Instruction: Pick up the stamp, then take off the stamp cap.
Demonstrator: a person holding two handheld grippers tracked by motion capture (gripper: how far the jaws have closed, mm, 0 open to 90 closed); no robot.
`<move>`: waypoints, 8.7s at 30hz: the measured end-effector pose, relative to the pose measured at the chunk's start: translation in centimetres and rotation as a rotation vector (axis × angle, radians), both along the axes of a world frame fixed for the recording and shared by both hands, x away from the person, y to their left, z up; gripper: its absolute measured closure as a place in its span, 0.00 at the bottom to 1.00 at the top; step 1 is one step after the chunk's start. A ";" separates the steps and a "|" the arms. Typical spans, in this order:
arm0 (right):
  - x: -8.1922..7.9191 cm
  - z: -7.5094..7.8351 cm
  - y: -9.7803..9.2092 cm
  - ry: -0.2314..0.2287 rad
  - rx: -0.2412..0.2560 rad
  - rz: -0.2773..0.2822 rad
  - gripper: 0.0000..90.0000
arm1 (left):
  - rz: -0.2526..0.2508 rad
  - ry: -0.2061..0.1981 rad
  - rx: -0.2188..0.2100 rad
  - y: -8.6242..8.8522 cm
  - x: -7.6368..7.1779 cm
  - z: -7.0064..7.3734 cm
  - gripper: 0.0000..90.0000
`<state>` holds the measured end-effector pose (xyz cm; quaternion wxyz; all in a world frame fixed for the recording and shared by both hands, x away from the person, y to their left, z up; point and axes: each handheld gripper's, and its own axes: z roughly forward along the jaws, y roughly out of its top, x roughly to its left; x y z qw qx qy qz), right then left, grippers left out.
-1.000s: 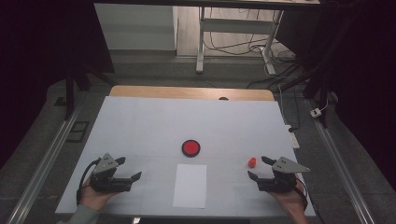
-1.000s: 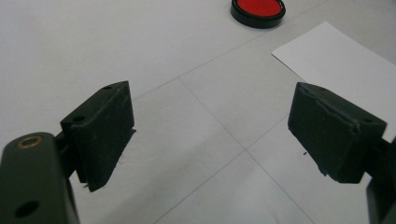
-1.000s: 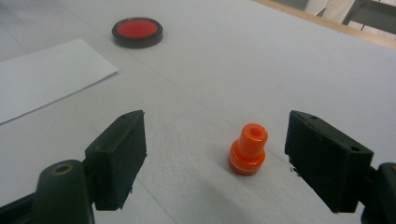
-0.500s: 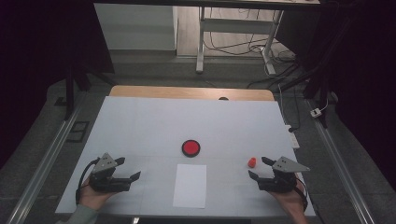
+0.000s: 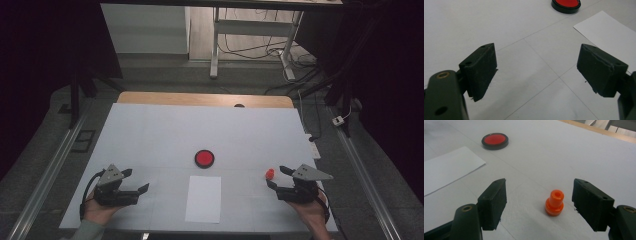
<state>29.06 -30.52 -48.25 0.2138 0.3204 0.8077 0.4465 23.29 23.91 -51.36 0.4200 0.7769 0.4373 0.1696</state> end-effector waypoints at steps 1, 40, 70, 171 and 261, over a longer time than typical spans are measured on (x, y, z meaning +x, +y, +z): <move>0.0 0.3 0.2 -0.003 -0.002 0.002 0.31 | -0.004 0.006 -0.009 0.1 0.0 -0.1 0.19; 3.9 -0.1 2.1 0.167 -0.105 -0.072 0.39 | -0.021 0.019 0.034 -1.0 0.7 -0.9 0.21; 4.3 -2.2 1.0 0.178 -0.106 -0.122 0.80 | -0.011 0.029 0.028 -0.7 0.9 -1.1 0.21; 1.7 0.0 9.9 0.075 0.182 0.133 0.80 | -0.021 0.025 0.048 -1.4 1.3 -1.2 0.23; 1.4 -0.5 15.0 0.077 0.191 0.293 0.80 | -0.135 -0.019 0.066 -6.2 1.9 0.1 0.25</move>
